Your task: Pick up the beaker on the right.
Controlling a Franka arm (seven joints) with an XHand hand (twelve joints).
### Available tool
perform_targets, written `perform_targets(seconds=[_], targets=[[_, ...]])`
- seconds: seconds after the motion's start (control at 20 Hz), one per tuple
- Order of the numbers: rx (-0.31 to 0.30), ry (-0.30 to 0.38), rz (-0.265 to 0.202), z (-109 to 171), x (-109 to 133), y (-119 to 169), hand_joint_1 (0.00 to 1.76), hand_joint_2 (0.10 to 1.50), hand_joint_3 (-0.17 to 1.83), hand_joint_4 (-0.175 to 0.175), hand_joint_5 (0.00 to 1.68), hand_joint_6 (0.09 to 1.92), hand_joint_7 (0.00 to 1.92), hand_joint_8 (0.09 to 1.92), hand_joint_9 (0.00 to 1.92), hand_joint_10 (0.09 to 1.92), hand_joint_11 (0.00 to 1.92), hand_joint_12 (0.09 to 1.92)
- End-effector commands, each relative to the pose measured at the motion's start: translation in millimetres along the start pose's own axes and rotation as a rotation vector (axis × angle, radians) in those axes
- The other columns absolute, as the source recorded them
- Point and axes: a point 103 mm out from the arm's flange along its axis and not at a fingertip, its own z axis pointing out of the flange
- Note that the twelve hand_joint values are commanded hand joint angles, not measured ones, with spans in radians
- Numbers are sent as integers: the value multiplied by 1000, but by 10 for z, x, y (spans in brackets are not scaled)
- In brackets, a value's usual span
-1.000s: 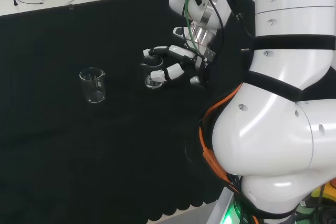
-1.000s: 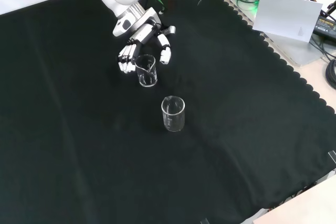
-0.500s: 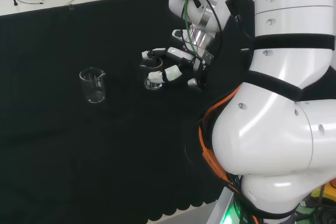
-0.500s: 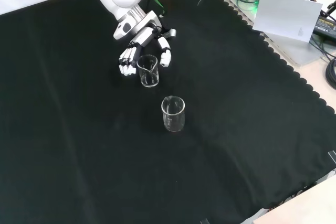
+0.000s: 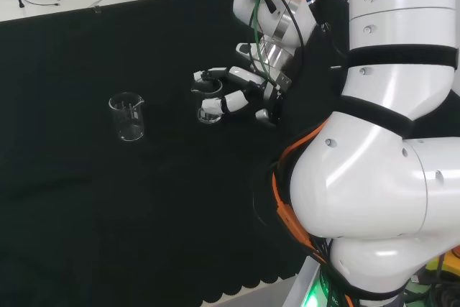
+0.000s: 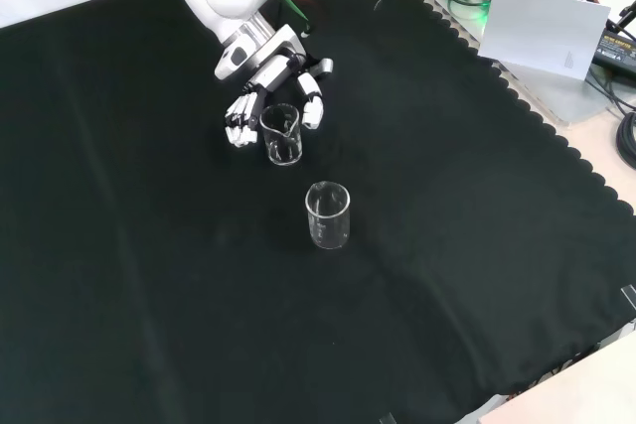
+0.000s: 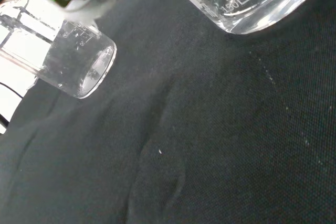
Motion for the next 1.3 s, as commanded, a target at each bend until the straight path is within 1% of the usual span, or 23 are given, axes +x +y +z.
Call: perform_targets(seconds=[0.05,0.2,0.4,0.7,1.3], targets=[[-26,52,7,-13,-26,22,833,485,652,-10,446,87,236,476,261,562,0,927],[-28,59,9,-17,-26,36,834,485,652,-11,447,87,239,472,268,559,0,941],[-19,43,1,-1,1,55,835,485,652,-12,455,87,247,470,273,557,0,953],[-11,38,7,72,4,68,836,484,651,-13,462,87,251,468,276,555,0,960],[-18,73,16,114,7,127,819,504,643,-10,503,87,268,463,296,552,0,987]])
